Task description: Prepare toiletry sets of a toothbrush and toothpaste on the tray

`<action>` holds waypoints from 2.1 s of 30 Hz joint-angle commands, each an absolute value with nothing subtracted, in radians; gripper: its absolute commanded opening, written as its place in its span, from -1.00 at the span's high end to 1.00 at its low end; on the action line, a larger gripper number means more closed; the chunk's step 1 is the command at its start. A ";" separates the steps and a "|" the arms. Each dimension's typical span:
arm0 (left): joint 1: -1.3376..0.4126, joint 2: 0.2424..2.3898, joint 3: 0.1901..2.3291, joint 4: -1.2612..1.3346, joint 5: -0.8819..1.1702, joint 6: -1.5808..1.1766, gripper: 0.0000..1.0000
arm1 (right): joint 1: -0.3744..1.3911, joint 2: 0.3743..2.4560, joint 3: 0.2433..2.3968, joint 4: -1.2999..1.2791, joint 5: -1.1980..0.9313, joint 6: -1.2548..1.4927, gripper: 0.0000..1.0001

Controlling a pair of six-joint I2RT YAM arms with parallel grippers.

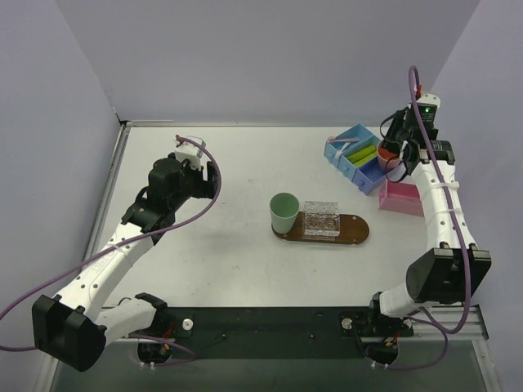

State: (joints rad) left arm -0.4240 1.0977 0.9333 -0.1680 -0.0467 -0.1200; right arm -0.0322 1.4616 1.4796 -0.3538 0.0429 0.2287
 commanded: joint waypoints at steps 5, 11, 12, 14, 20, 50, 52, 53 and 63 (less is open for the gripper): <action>-0.428 1.091 0.937 -0.120 -0.026 -0.132 -0.61 | -0.144 1.626 1.601 -0.376 0.094 0.166 0.40; -0.430 1.098 0.936 -0.120 -0.031 -0.132 -0.61 | -0.181 1.738 1.657 -0.373 0.117 0.140 0.42; -0.430 1.100 0.936 -0.118 -0.031 -0.132 -0.61 | -0.186 1.749 1.661 -0.371 0.117 0.140 0.42; -0.430 1.101 0.936 -0.120 -0.029 -0.132 -0.61 | -0.196 1.772 1.666 -0.364 0.121 0.137 0.42; -0.430 1.108 0.934 -0.120 -0.029 -0.132 -0.61 | -0.204 1.821 1.672 -0.338 0.106 0.124 0.43; -0.430 1.121 0.934 -0.120 -0.035 -0.126 -0.61 | -0.221 1.917 1.695 -0.316 0.123 0.147 0.56; -0.430 1.123 0.934 -0.120 -0.037 -0.126 -0.61 | -0.221 1.922 1.695 -0.314 0.123 0.150 0.57; -0.430 1.124 0.934 -0.120 -0.037 -0.126 -0.61 | -0.221 1.922 1.697 -0.316 0.121 0.149 0.61; -0.430 1.127 0.934 -0.121 -0.037 -0.126 -0.60 | -0.221 1.919 1.698 -0.318 0.115 0.156 0.79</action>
State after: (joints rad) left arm -0.4248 1.1282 0.9283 -0.1650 -0.0402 -0.1234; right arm -0.2157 1.9278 1.6592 -0.3176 0.1051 0.1448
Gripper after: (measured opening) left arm 0.803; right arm 0.112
